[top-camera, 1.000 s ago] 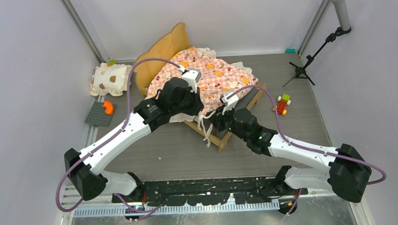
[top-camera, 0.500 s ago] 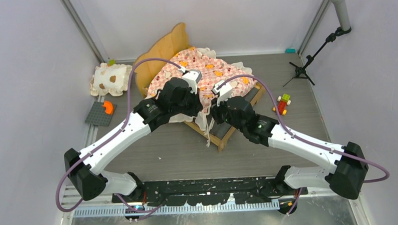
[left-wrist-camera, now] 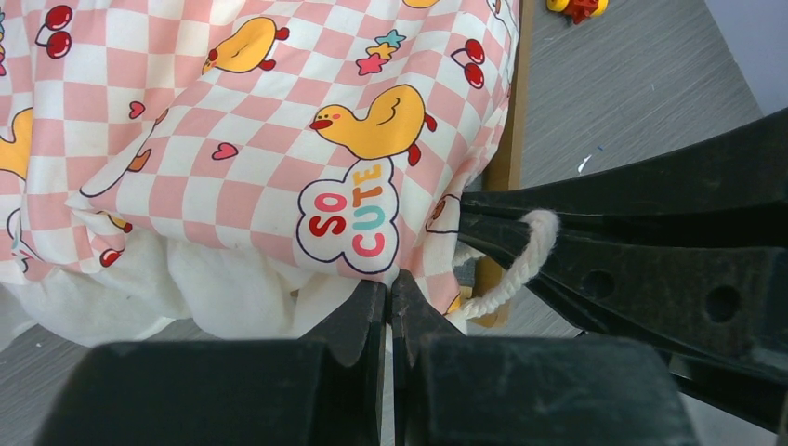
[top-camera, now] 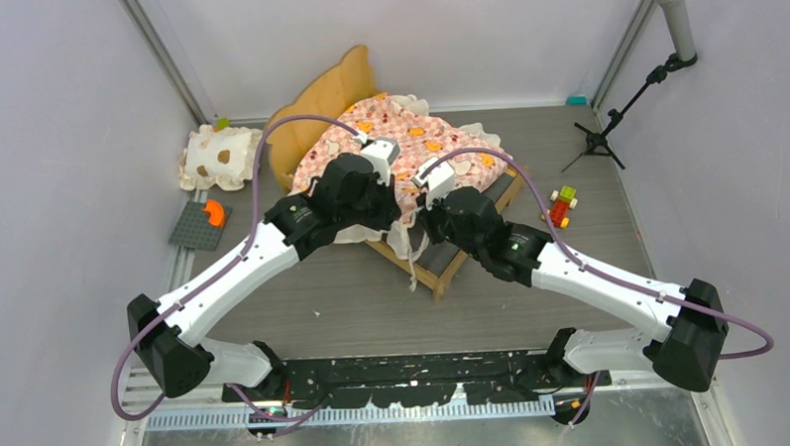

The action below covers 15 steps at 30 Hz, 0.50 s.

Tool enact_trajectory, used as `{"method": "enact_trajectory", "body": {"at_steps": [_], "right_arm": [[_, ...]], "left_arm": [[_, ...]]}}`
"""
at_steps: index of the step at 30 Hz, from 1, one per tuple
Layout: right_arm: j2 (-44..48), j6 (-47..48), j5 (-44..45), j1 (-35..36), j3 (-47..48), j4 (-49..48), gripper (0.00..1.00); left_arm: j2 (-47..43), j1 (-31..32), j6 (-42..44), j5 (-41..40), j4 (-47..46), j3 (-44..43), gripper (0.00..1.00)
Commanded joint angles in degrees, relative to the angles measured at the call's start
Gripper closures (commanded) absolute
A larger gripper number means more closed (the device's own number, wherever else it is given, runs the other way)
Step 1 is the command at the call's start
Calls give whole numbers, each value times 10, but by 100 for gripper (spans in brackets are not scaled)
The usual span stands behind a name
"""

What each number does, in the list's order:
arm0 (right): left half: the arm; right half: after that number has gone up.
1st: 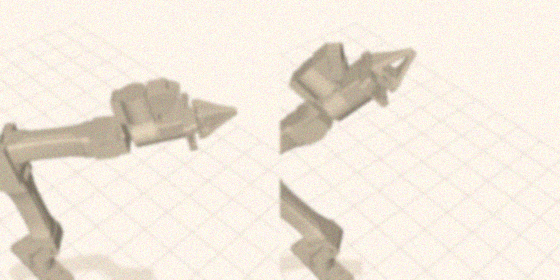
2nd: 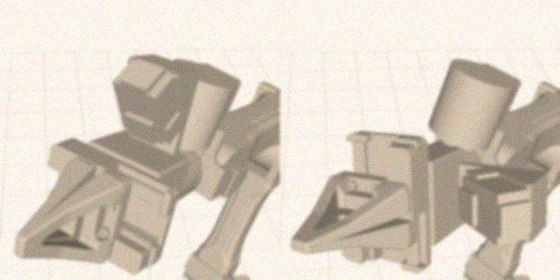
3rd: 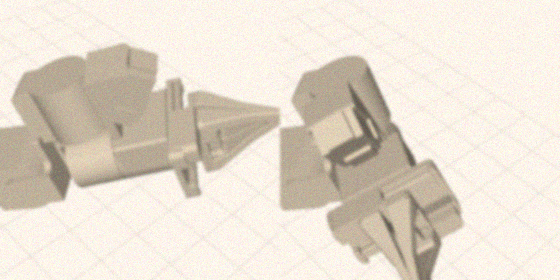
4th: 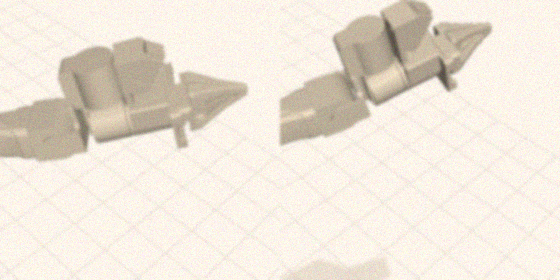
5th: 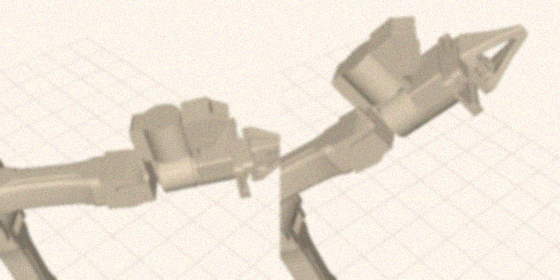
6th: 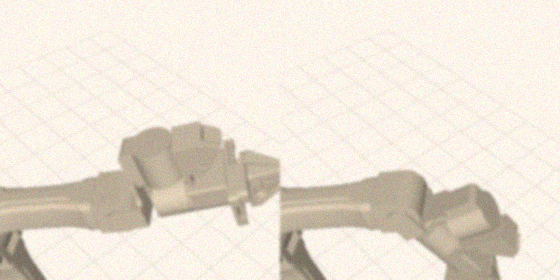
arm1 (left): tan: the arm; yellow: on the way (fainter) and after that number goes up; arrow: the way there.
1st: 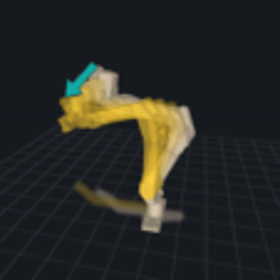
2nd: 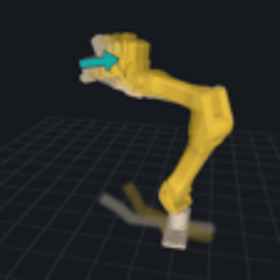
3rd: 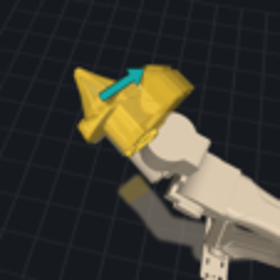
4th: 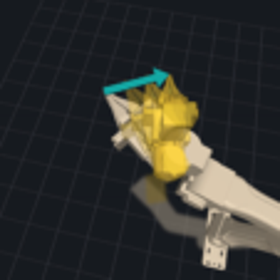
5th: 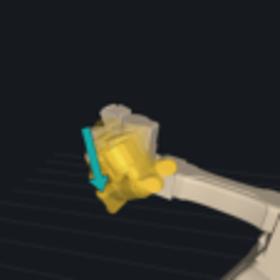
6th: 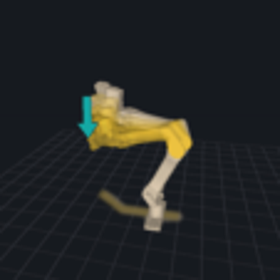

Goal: Set up the pet bed
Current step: Cross the ropes on the bed frame.

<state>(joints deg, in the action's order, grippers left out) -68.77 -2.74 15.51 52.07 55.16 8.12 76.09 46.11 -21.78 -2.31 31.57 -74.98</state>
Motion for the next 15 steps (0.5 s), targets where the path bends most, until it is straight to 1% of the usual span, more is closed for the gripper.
{"method": "enact_trajectory", "body": {"at_steps": [1,8,15], "right_arm": [[-4,24,27,4,35,-3,95],[-13,43,24,3,50,6,95],[-15,11,-1,5,29,-9,95]], "left_arm": [[-4,-5,11,2,-6,-28,100],[-2,-4,8,5,-8,-25,100],[-2,-4,9,5,-9,-21,100]]}}
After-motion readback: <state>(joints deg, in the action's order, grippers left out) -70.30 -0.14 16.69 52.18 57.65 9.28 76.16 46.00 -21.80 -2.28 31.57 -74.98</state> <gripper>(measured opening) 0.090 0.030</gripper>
